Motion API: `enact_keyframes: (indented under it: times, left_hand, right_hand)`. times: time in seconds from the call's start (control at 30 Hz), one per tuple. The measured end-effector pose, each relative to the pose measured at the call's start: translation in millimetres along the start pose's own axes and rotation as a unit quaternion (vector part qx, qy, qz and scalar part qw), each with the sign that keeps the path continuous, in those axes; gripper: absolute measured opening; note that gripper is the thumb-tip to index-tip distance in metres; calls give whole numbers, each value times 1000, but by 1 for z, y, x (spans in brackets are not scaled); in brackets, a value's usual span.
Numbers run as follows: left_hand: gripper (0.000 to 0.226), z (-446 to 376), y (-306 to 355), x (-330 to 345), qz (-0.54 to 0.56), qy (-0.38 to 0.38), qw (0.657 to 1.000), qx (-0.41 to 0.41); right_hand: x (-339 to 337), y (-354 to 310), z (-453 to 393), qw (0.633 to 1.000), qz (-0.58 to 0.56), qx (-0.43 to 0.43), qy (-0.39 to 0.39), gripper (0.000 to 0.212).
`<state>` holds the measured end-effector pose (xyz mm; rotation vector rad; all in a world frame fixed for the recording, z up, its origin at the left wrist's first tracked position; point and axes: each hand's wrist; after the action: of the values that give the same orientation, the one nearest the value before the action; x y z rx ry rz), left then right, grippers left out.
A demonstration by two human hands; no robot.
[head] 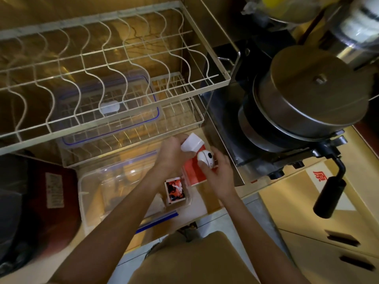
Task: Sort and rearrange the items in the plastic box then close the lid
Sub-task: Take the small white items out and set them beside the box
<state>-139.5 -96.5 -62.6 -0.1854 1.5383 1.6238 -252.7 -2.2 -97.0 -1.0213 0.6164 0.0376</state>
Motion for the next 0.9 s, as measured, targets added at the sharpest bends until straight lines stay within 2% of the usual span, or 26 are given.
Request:
enact_keyframes:
  times: [0.1,0.17,0.27,0.37,0.5,0.57,0.67,0.77,0.9]
  left_hand:
    - [43,22,-6,-16,89,42,995,-26]
    - [48,36,-17,-24,103,49,992,-63]
    - [58,54,-34,-29,111,42,985,-128]
    - [67,66,-53,-27,132,49,974,-180]
    - [67,72,-80,-20,121,81,961,-233]
    - [67,72,-89,-16,113,104,957,-248]
    - [65,71,-100,-12,104,134,955,-245]
    - [61,70,-106,-7,89,149,955,-240]
    - [59,72,-110,0,57,159,956,-241]
  right_hand:
    - [-4,-16,3,990,-125,43,-49,53]
    - [-4,-28,5,983,-158,50,-83,46]
    - [2,-44,7,977,-174,36,-114,29]
    - [16,-56,8,978,-174,26,-109,20]
    - [48,-65,12,977,-151,84,-125,13]
    - [65,-64,15,986,-91,77,-119,18]
    - [86,-61,20,994,55,1,-93,25]
    - [105,-56,18,983,169,-37,-54,40]
    - [121,-51,9,959,275,-28,-57,49]
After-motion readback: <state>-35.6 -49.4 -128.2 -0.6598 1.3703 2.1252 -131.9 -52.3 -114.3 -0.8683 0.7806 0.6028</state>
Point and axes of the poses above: each hand's wrist, its own z-axis away from the middle knuckle, its own x-axis out of the palm, y = z × x, and after that the axes turned 6 degrees about x, right-handed
